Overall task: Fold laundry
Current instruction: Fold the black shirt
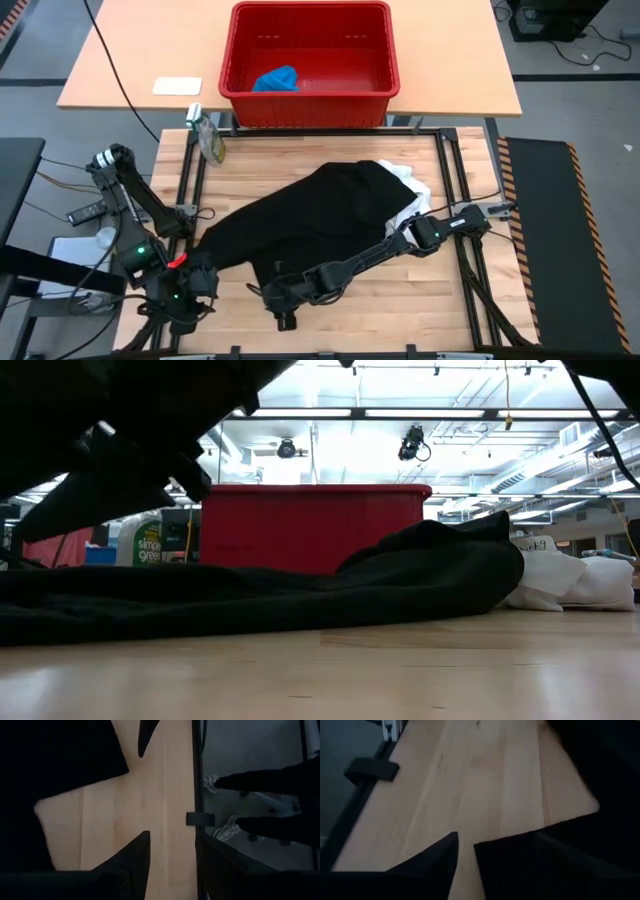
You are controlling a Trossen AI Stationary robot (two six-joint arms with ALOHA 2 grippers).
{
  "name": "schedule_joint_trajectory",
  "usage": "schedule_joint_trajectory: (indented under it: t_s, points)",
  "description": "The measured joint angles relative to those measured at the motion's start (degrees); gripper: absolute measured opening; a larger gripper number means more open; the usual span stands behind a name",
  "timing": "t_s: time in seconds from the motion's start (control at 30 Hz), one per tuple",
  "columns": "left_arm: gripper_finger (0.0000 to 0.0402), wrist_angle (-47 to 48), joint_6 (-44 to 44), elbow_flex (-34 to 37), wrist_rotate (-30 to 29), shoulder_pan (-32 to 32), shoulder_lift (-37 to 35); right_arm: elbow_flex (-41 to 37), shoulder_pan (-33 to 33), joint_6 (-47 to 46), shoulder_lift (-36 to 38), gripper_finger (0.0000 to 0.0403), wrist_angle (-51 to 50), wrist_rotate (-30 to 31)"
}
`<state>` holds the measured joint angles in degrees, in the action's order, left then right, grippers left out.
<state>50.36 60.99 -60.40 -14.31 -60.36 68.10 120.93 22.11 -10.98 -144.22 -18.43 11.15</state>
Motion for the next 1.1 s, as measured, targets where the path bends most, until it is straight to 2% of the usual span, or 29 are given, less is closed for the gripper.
schedule_joint_trajectory:
  t_s: [0.17,0.4,0.53,0.63,0.73,0.83,0.93,1.1]
  points:
    - [0.0157,1.97,-0.04,0.00,0.01,0.00,0.02,-3.01,-0.21,3.20,0.00,0.0289,2.61,-0.30]
    - [0.0157,2.89,-0.07,0.00,0.00,0.00,0.02,-6.91,-0.55,5.03,0.00,0.0256,5.58,-3.09]
    - [0.0157,3.01,-0.06,0.00,0.00,0.00,0.04,-9.13,-0.55,3.90,0.06,0.0221,5.63,-3.75]
    - [0.0157,3.27,-0.06,0.00,0.00,0.00,0.04,-9.92,-0.55,2.32,0.23,0.0179,5.04,-4.58]
    - [0.0157,3.35,1.17,0.00,-0.06,0.00,0.04,-9.68,-0.55,1.27,0.55,0.0108,3.78,-5.12]
    - [0.0157,2.97,3.08,0.00,-2.60,0.00,0.04,-8.02,-0.63,1.06,1.22,0.0024,0.25,-6.63]
    - [0.0157,3.01,3.15,0.00,-5.32,-0.26,0.04,-5.26,-0.85,0.44,3.07,0.0016,-6.23,-6.39]
    - [0.0157,1.43,3.08,0.00,-11.76,-1.03,0.09,-0.17,-2.50,-5.41,11.81,0.0008,-18.18,-6.78]
